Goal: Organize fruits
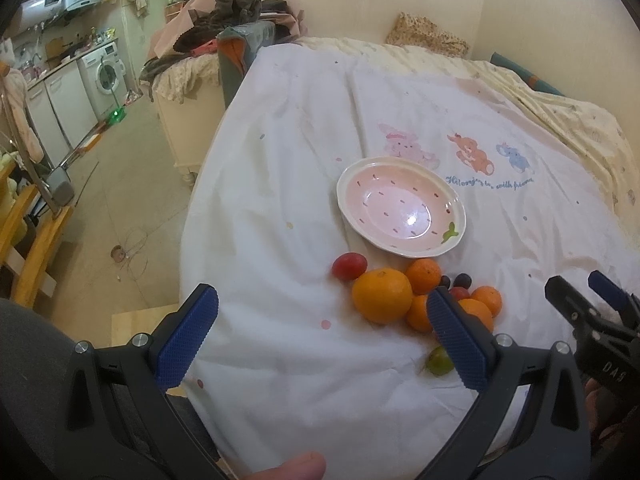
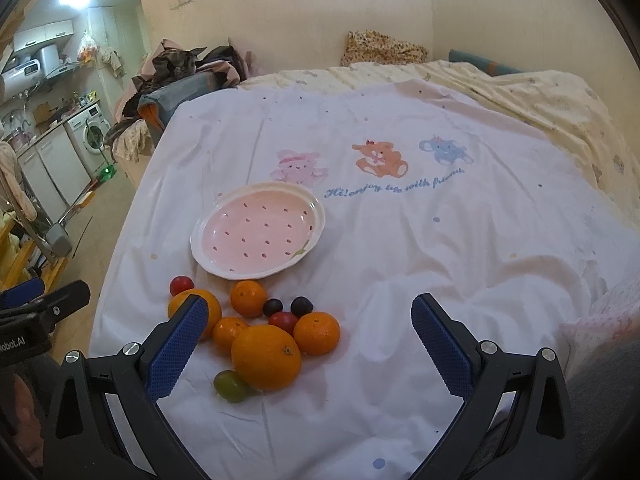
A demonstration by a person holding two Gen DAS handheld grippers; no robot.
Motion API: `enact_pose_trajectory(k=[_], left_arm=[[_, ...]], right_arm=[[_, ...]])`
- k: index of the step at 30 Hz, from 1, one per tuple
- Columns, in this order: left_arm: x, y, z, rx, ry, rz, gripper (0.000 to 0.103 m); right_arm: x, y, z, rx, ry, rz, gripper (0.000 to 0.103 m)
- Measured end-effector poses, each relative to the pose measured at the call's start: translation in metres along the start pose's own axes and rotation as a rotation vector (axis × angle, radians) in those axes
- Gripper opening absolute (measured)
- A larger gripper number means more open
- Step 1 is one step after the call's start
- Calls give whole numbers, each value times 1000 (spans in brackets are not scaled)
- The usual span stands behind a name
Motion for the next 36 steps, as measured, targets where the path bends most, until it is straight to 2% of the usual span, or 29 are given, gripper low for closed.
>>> enact_pose_trajectory(k=[18,20,24,30,32,36], left_arm=[[0,1,3,10,3,-1,103],[-1,1,1,15,0,-5,103],[-5,2,-2,27,-2,-26,103],[-7,1,-6,44,4,-41,103],[-8,1,-7,53,10,-47,103],[-8,1,-10,63,13,-52,103]], right_arm=[[2,1,-3,-6,-30,-17,103],[-4,0,-3,-12,-49,-75,103],[-25,-2,1,-58,-164,-277,102],[-64,10,3,-150,-229,-529,97],[-78,17,0,-183,-249,-597,87],[-101,30,-4,-235,-262,-684,84]])
Point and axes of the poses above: each gripper's, at about its wrist camera, not at the fingertips, and x roughly against the way its jaws point, z to its right, y to its underside, the point moved 5 cm from there along -x, roughly the way its jaws point, and after that the axes turned 8 degrees about -z, right-handed, at the moved point
